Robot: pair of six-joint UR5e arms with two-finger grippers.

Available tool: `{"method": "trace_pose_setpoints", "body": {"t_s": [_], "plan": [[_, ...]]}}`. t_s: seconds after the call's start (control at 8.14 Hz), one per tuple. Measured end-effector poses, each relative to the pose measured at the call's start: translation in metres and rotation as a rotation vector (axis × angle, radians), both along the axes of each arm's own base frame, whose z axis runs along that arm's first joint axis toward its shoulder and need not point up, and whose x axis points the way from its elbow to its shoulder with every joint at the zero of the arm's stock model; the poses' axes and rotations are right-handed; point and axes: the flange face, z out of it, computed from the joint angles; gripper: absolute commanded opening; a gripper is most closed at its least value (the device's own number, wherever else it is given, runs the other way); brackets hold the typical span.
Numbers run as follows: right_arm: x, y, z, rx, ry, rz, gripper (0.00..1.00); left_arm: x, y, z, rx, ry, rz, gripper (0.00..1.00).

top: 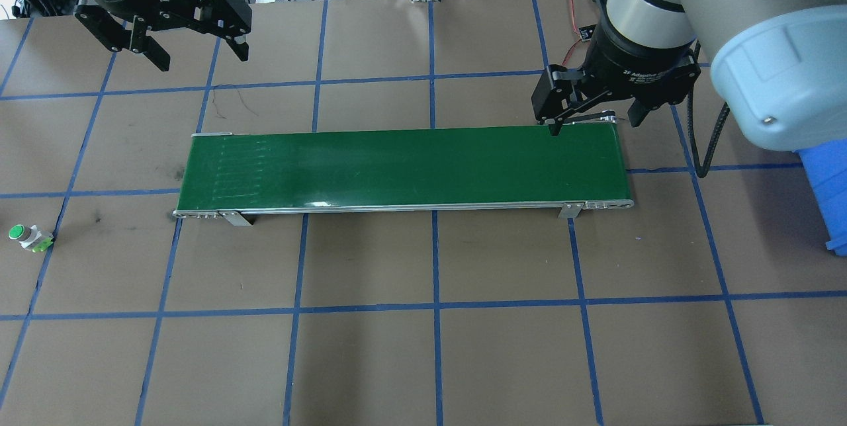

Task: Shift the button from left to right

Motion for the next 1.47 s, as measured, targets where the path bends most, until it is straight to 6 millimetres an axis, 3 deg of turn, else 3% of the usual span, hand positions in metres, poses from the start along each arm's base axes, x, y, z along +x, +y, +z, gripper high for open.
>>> {"method": "trace_pose_setpoints", "body": {"t_s": [0.49,0.61,0.74,0.86,0.98,1.23,1.47], "plan": [[0.0,0.0,0.0,0.001,-0.001,0.0,1.0,0.005,0.009,-0.015,0.027,-0.007,-0.01,1.0],[0.0,0.0,0.0,0.001,-0.001,0.0,1.0,0.013,0.008,-0.022,0.034,-0.01,-0.03,1.0],[0.0,0.0,-0.001,0.001,-0.001,-0.001,1.0,0.033,0.004,-0.026,0.027,-0.017,-0.032,1.0],[0.0,0.0,0.0,0.001,-0.001,-0.001,1.0,0.068,0.001,-0.027,0.026,-0.038,-0.015,1.0],[0.001,0.0,0.0,0.001,-0.001,-0.001,1.0,0.116,-0.001,-0.027,0.031,-0.066,-0.018,1.0],[0.001,0.0,0.0,0.0,-0.001,-0.001,1.0,0.237,0.011,-0.03,0.051,-0.094,-0.07,1.0],[0.001,0.0,0.0,0.0,-0.001,-0.001,1.0,0.35,0.04,-0.054,0.101,-0.072,-0.119,1.0]]}}
